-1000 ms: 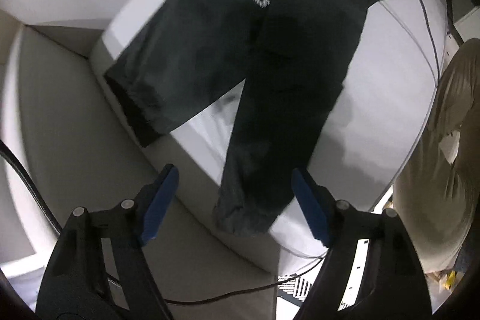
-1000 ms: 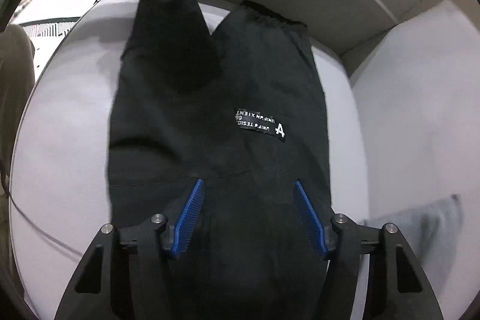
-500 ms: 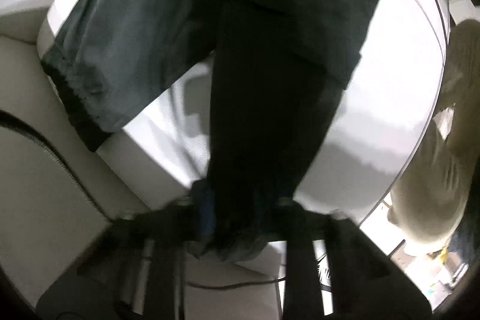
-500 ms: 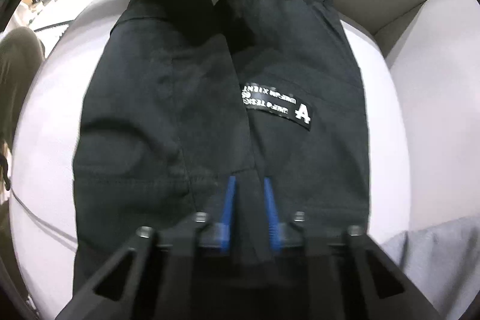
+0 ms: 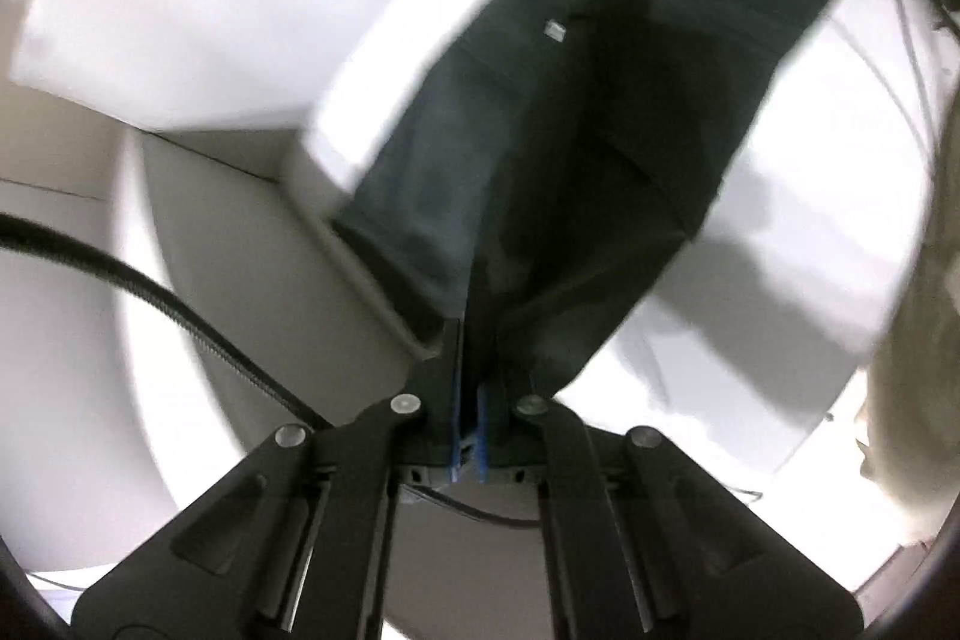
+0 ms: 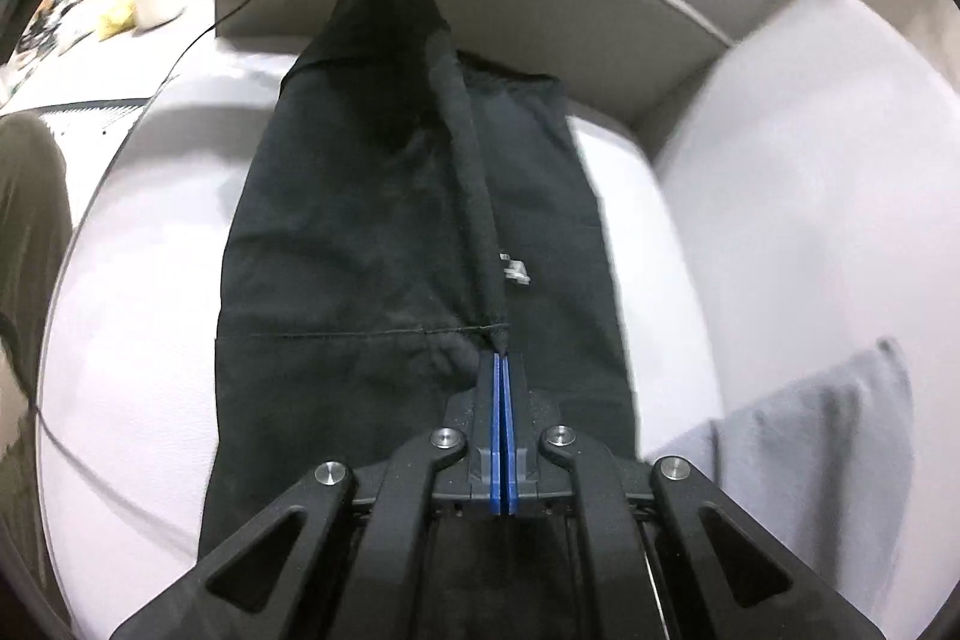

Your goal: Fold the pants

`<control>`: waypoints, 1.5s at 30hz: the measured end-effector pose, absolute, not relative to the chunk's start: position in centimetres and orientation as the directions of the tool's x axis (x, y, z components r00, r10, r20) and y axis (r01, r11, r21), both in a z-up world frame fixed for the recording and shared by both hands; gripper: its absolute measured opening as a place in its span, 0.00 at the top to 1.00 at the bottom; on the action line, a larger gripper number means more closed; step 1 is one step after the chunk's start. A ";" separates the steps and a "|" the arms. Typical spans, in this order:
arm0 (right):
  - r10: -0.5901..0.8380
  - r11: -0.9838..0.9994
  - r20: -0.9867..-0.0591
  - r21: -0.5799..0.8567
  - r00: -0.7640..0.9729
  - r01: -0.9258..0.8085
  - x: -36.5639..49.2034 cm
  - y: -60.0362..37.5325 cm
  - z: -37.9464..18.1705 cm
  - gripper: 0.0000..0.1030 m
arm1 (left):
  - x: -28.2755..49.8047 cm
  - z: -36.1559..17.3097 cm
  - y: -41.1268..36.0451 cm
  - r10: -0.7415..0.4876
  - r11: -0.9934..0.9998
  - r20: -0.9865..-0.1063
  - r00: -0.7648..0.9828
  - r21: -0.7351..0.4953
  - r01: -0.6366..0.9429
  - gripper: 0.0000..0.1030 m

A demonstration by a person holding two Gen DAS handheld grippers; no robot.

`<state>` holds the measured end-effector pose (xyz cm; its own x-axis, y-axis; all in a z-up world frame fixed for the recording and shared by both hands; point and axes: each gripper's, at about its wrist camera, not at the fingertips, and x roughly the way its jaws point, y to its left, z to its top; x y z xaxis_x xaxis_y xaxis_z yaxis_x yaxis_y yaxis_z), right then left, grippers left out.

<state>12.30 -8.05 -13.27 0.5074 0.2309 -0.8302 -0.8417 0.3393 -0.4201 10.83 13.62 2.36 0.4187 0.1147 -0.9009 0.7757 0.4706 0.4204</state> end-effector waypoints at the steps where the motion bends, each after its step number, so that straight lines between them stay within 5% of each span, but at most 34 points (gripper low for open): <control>1: 0.225 0.354 -0.825 -0.426 0.518 -0.833 12.4 -8.3 -13.1 0.99 | 11.5 2.6 13.1 0.134 0.460 -0.884 0.447 0.455 0.762 0.99; 9: 0.099 0.477 -0.789 -0.498 0.607 -0.724 16.1 -9.7 -13.5 0.99 | 18.0 -0.3 8.7 0.278 0.404 -0.787 0.551 0.616 0.676 0.99; 19: -0.067 0.483 -0.792 -0.558 0.607 -0.675 20.5 -10.1 -18.8 0.99 | 23.6 -7.3 6.5 0.347 0.434 -0.802 0.486 0.596 0.675 0.98; 23: -0.108 0.461 -0.774 -0.595 0.624 -0.658 20.6 -9.4 -20.8 0.98 | 24.2 -9.4 6.7 0.351 0.457 -0.807 0.475 0.590 0.665 0.88; 25: -0.124 0.444 -0.757 -0.621 0.642 -0.646 20.1 -9.1 -21.3 0.92 | 23.7 -9.6 6.8 0.326 0.497 -0.824 0.464 0.567 0.658 0.70; 27: -0.152 0.448 -0.719 -0.662 0.678 -0.601 19.9 -9.0 -20.9 0.70 | 23.6 -8.8 7.0 0.288 0.544 -0.840 0.460 0.539 0.644 0.45; 29: -0.173 0.499 -0.679 -0.685 0.714 -0.530 19.5 -9.2 -19.3 0.07 | 23.3 -6.6 7.8 0.198 0.654 -0.861 0.468 0.472 0.591 0.23; 30: -0.150 0.527 -0.664 -0.681 0.733 -0.509 18.9 -9.3 -18.2 0.02 | 23.2 -5.3 8.2 0.167 0.700 -0.855 0.490 0.453 0.553 0.12; 37: -0.019 0.760 -0.581 -0.537 0.813 -0.366 11.5 -11.7 -8.0 0.02 | 17.8 2.8 11.0 -0.015 0.960 -0.738 0.675 0.177 0.215 0.02; 41: 0.025 0.914 -0.546 -0.327 0.838 -0.241 7.1 -16.5 -2.1 0.02 | 12.1 6.4 14.3 -0.109 0.994 -0.628 0.771 -0.054 0.096 0.02; 45: 0.022 0.996 -0.513 -0.067 0.858 -0.065 1.0 -23.7 1.5 0.02 | 7.8 5.7 17.6 -0.217 0.958 -0.610 0.762 -0.284 0.045 0.03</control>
<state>1.04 -23.75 1.50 0.8580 0.0216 -0.5133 -0.0652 0.9956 -0.0670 7.82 17.64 5.67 0.7624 -0.2169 -0.6096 0.0450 0.9576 -0.2845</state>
